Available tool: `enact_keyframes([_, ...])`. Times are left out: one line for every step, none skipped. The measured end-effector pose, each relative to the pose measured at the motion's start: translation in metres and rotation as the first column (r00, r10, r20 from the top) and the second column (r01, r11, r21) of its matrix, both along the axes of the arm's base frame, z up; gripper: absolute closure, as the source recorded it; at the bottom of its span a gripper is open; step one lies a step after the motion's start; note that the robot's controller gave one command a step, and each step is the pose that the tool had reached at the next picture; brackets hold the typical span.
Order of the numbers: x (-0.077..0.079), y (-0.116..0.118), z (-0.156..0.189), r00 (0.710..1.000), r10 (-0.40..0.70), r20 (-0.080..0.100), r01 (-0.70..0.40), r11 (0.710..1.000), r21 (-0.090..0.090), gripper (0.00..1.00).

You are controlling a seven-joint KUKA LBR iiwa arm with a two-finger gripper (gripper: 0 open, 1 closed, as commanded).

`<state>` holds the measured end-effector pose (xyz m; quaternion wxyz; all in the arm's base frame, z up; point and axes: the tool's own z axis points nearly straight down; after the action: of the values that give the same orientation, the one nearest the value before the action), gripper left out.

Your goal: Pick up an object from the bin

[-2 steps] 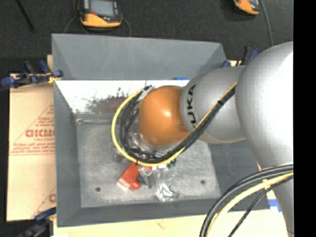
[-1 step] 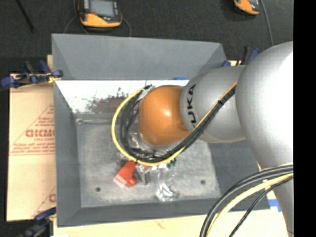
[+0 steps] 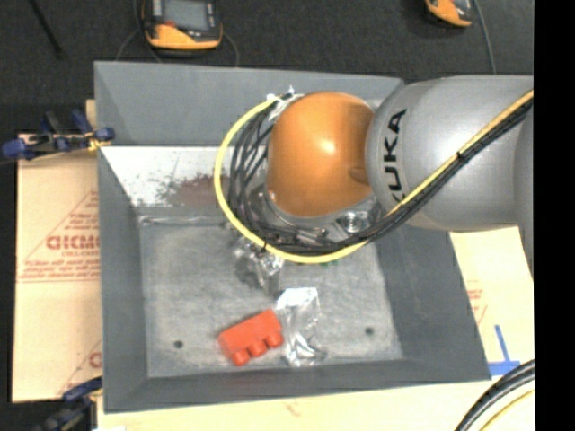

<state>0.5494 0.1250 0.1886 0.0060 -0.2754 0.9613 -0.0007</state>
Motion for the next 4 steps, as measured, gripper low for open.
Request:
enact_keyframes([-0.002,0.000,-0.005,1.000,-0.002,-0.008,0.002,1.000,0.000,0.00])
enact_keyframes([-0.033,-0.036,-0.113,0.989,0.147,-0.017,-0.147,0.989,-0.001,0.00])
enact_keyframes([-0.061,-0.017,-0.118,0.993,0.118,-0.012,-0.118,0.993,-0.001,0.00])
enact_keyframes([-0.058,-0.018,-0.116,0.993,0.115,-0.007,-0.115,0.993,0.000,1.00])
